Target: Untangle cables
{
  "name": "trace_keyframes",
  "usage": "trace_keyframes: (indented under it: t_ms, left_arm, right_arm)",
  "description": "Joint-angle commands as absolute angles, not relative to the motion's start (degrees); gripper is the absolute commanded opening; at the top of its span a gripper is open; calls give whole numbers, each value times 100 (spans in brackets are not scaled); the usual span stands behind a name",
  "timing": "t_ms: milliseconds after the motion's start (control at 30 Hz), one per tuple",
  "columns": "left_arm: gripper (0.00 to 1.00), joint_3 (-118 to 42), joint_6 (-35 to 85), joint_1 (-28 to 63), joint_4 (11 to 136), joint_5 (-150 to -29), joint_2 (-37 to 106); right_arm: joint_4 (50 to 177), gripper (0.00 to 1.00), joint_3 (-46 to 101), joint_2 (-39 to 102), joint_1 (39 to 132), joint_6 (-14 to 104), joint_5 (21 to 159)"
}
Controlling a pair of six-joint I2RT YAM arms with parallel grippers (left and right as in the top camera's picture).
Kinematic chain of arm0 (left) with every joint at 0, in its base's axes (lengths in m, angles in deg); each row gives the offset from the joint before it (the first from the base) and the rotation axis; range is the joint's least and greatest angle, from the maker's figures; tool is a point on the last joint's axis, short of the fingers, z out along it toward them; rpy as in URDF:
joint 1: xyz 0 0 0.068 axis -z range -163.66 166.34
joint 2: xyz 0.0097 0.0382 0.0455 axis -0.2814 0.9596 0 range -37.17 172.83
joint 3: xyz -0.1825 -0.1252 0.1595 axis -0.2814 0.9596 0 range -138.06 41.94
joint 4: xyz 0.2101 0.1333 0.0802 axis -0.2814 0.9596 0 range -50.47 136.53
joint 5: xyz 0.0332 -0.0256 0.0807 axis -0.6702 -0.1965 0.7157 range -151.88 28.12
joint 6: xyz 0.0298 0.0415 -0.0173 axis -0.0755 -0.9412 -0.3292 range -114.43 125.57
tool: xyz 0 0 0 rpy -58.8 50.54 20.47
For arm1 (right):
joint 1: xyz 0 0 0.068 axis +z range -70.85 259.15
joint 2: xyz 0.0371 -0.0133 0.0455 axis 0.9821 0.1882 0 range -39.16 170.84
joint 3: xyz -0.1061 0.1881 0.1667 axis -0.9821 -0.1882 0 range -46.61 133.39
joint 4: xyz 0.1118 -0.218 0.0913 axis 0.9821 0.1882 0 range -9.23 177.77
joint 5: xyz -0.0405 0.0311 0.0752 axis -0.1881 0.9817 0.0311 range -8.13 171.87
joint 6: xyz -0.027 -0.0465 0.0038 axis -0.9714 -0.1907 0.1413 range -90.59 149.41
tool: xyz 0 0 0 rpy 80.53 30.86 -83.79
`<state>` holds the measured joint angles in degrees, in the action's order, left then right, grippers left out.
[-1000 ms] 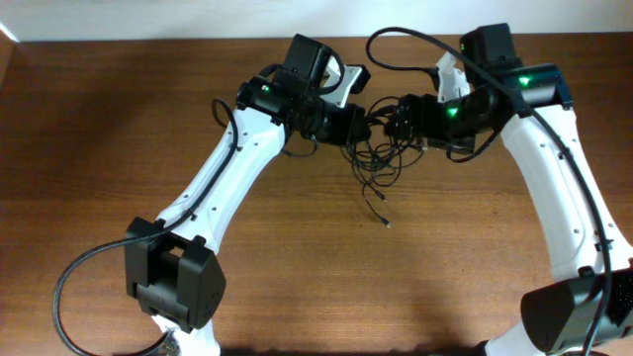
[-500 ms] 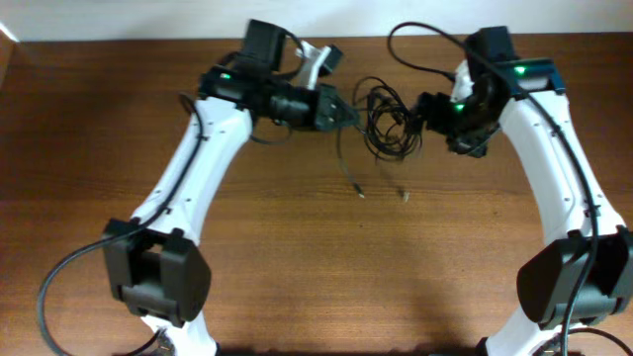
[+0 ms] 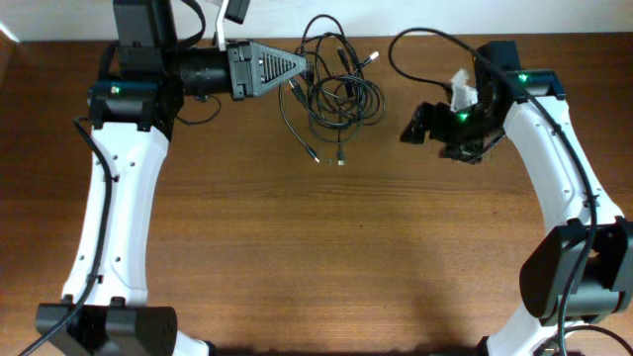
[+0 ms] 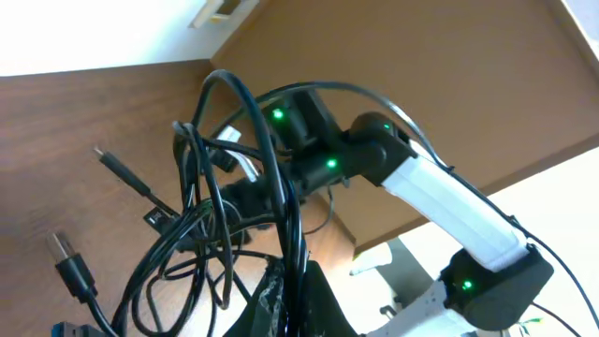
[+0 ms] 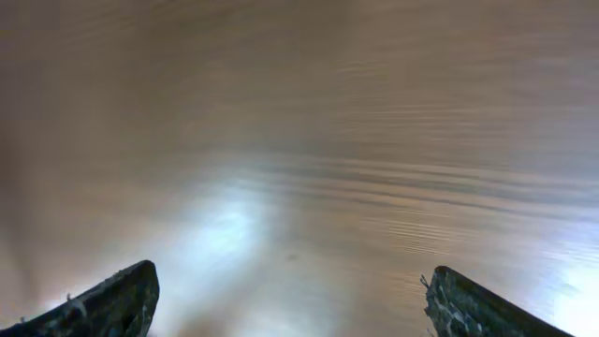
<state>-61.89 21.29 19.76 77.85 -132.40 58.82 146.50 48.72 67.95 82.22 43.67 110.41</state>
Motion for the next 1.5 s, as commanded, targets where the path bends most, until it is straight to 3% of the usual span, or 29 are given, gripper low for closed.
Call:
trace_keyframes:
  t_ms: [0, 200, 367, 600, 1067, 1467]
  left_arm:
    - [0, -6300, 2383, 2009, 7925, -12243, 5720]
    - [0, -6300, 4184, 2022, 8183, -10173, 5720]
    - [0, -6300, 4675, 2363, 8181, -10145, 5720]
    - [0, -6300, 6944, 2460, 8179, -10501, 5720]
    - [0, -6300, 7569, 2460, 7726, -12302, 5713]
    - [0, -6300, 7696, 2460, 7726, -12551, 5676]
  right_arm:
    - [14581, 92, 4872, 6681, 8231, 3818, 12708]
    - [13866, 86, 4883, 6414, 8734, 4974, 13132]
    - [12867, 87, 4880, 6417, 9409, 6566, 12387]
    - [12362, 87, 4863, 6747, 10097, 8150, 10835]
    - [11256, 87, 4843, 7223, 10089, 8393, 10483]
    - [9811, 89, 4843, 7988, 10508, 9197, 10514]
